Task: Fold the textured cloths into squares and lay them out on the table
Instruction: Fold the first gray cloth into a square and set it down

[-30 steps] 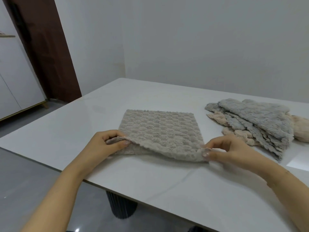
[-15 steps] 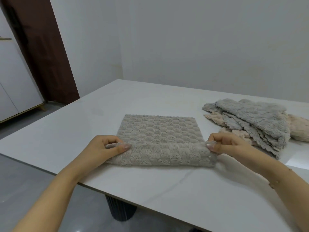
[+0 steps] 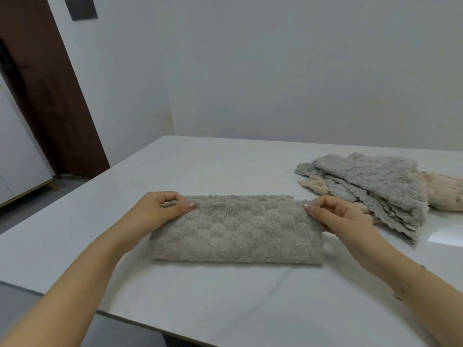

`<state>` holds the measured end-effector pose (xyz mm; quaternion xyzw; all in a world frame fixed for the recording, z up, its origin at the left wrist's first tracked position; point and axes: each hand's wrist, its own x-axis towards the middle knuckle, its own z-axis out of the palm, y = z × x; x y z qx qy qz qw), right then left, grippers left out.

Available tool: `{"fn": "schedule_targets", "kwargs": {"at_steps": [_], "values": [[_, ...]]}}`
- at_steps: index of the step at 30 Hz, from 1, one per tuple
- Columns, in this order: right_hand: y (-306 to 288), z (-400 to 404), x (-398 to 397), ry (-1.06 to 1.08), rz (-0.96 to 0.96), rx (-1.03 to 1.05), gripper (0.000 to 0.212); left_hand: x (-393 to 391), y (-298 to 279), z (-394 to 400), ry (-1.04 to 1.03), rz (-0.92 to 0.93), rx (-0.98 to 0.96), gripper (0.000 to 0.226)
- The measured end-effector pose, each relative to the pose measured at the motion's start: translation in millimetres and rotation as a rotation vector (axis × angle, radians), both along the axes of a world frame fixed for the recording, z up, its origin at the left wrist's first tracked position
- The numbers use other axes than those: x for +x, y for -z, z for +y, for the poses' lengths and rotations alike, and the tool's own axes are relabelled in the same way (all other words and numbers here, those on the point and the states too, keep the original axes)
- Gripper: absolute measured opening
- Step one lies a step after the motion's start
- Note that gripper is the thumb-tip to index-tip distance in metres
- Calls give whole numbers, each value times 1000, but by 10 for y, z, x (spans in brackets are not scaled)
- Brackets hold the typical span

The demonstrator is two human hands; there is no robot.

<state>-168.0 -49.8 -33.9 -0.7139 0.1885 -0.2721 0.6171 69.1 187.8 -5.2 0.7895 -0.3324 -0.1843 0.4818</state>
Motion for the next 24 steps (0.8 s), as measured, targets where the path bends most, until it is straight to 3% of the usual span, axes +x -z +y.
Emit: {"fn": "schedule_targets", "kwargs": {"at_steps": [2, 5, 7, 10, 12, 16, 20, 24], "values": [[79, -15, 58, 73, -46, 6, 35, 70, 9, -125, -20, 0, -33, 26], [162, -23, 145, 134, -35, -65, 12, 117, 130, -253, -79, -24, -100, 23], [195, -41, 147, 135, -11, -78, 8, 140, 236, -264, -85, -100, -68, 19], [205, -60, 146, 164, 25, -84, 9, 245, 312, -200, 22, -40, -10, 23], [195, -71, 181, 164, 26, -97, 11, 293, 311, -140, 42, 69, -88, 27], [134, -97, 259, 171, 128, -236, 18, 270, 312, -122, -29, 121, -228, 17], [83, -227, 412, 165, 236, -316, 17, 329, 379, -164, -122, 82, -254, 9], [25, -370, 582, 155, 342, -310, 21, 432, 428, -190, -171, 14, -203, 14]]}}
